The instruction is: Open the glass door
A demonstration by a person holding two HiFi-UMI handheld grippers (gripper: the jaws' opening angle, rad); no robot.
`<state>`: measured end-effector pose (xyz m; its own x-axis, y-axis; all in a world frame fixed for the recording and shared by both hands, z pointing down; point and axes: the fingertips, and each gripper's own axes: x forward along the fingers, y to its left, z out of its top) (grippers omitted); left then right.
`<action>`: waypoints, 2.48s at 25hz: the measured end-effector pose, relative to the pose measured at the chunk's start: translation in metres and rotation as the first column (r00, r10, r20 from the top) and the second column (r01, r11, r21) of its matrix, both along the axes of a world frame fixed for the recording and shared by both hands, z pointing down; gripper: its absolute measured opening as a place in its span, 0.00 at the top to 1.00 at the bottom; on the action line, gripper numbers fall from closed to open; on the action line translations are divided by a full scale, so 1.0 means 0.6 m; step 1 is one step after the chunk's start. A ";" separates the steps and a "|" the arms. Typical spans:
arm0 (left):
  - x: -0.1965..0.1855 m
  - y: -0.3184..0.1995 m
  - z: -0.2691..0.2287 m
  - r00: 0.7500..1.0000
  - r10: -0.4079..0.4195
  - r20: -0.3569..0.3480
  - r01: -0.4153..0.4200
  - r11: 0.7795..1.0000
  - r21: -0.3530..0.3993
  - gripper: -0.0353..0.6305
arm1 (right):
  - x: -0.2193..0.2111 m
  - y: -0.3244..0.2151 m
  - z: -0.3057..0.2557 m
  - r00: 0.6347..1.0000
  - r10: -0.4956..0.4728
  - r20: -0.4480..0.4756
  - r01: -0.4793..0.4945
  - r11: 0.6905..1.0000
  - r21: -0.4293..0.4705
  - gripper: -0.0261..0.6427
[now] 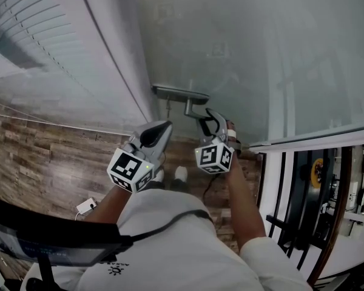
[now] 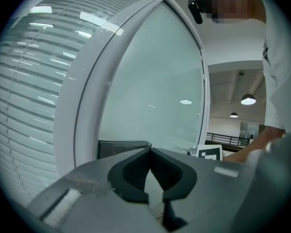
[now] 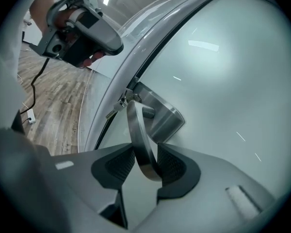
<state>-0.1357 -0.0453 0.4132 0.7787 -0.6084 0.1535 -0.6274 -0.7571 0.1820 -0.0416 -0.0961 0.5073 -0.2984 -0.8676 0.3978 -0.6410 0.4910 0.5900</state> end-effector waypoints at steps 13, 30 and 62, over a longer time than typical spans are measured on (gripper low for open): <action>0.043 0.011 -0.012 0.994 0.112 -0.007 -0.111 0.993 0.037 0.94 | 0.052 -0.055 0.016 0.995 0.043 -0.094 -0.045 0.999 -0.018 0.76; 0.054 -0.090 -0.030 0.990 0.139 -0.017 -0.138 0.989 0.059 0.95 | 0.049 -0.182 -0.019 0.968 0.029 -0.249 -0.045 0.997 -0.057 0.74; 0.235 -0.353 0.016 0.968 -0.247 0.036 0.243 0.967 0.082 0.95 | 0.142 -0.416 -0.015 0.978 -0.136 -0.158 0.124 0.989 -0.083 0.82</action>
